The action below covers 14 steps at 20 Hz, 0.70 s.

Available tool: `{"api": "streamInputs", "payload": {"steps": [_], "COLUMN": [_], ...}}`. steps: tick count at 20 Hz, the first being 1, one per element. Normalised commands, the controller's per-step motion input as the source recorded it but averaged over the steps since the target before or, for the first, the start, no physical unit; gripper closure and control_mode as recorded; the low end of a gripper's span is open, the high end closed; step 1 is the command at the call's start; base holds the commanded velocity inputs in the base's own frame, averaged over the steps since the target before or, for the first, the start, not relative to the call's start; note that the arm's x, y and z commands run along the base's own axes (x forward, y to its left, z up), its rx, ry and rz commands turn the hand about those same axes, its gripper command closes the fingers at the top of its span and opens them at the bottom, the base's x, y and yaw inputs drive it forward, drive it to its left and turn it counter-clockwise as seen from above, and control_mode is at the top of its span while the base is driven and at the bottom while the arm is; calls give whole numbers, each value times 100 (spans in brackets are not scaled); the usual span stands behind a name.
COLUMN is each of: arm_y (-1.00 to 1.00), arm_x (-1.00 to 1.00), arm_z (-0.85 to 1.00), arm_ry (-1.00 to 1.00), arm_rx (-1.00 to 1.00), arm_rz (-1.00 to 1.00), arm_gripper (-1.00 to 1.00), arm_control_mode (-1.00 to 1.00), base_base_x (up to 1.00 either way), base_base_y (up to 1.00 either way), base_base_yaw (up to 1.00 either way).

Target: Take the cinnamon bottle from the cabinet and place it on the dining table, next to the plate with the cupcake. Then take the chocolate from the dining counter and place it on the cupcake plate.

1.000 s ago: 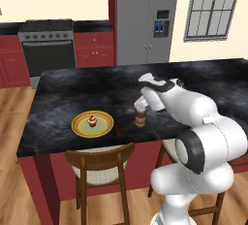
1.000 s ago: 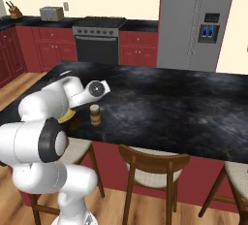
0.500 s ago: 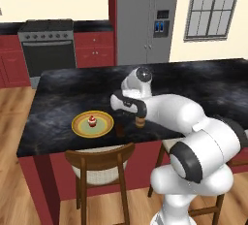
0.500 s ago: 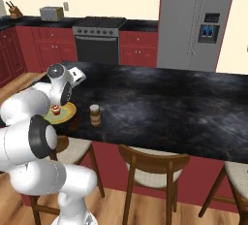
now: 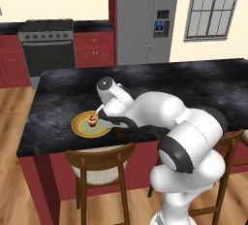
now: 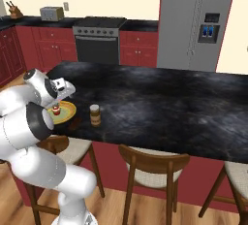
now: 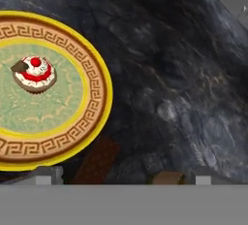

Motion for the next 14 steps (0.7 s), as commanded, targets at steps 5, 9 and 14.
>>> {"api": "streamInputs", "payload": {"steps": [5, 9, 14], "arm_y": [-3, -2, 0], "arm_x": [-23, -9, 0], "arm_z": [-15, -99, -68], "arm_ry": [36, 34, 7], "arm_rx": [3, 0, 0], "arm_rz": [-18, -32, -19], "arm_gripper": [-100, -100, -100], "arm_control_mode": [-100, -100, -100], "base_base_x": [0, 0, 0], "base_base_y": [0, 0, 0], "base_base_yaw": [0, 0, 0]}}
